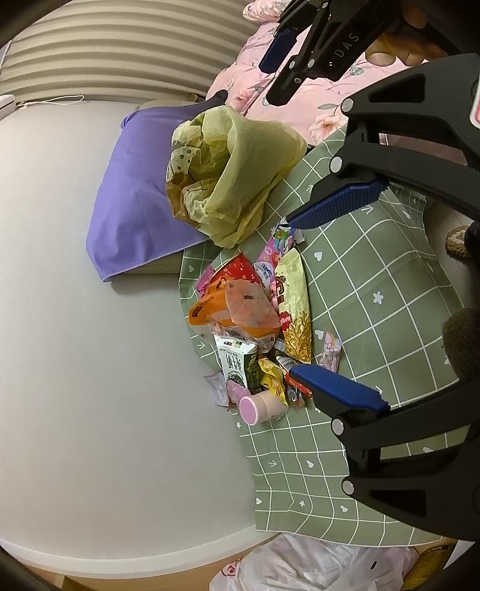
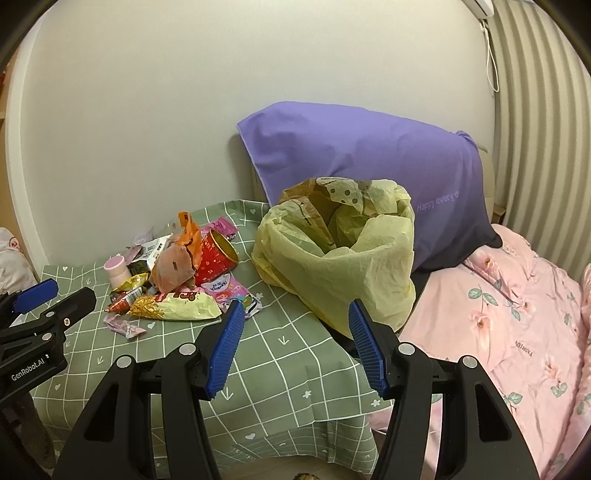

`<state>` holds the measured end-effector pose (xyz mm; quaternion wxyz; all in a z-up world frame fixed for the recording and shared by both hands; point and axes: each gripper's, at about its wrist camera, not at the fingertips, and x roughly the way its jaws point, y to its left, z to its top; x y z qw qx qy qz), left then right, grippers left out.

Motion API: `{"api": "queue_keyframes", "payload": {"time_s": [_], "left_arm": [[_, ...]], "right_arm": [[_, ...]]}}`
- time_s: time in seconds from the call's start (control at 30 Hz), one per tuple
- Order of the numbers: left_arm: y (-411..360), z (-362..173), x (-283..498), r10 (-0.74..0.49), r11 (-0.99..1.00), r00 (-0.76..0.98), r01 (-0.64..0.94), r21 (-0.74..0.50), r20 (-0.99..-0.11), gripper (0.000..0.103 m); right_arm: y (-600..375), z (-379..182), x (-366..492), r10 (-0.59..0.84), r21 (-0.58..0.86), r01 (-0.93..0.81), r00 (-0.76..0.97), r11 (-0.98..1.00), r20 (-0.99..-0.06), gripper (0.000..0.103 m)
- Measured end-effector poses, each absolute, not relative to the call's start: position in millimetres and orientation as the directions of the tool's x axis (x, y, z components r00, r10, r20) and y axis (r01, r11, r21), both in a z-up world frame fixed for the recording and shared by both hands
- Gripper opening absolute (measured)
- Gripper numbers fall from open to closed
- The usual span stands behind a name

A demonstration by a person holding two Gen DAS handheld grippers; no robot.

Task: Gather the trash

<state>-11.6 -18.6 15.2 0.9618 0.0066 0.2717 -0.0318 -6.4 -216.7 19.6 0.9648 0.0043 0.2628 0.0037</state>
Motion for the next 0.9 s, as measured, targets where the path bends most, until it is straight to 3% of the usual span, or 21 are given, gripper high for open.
{"api": "queue_keyframes", "payload": {"time_s": [0.9], "left_arm": [[-14.9, 17.4, -11.5, -0.053, 0.998, 0.852, 0.056, -0.010, -0.520, 0.072]], "right_arm": [[-214.9, 19.2, -5.4, 0.016, 0.012, -0.011, 0.860, 1.000, -0.511, 0.056]]}}
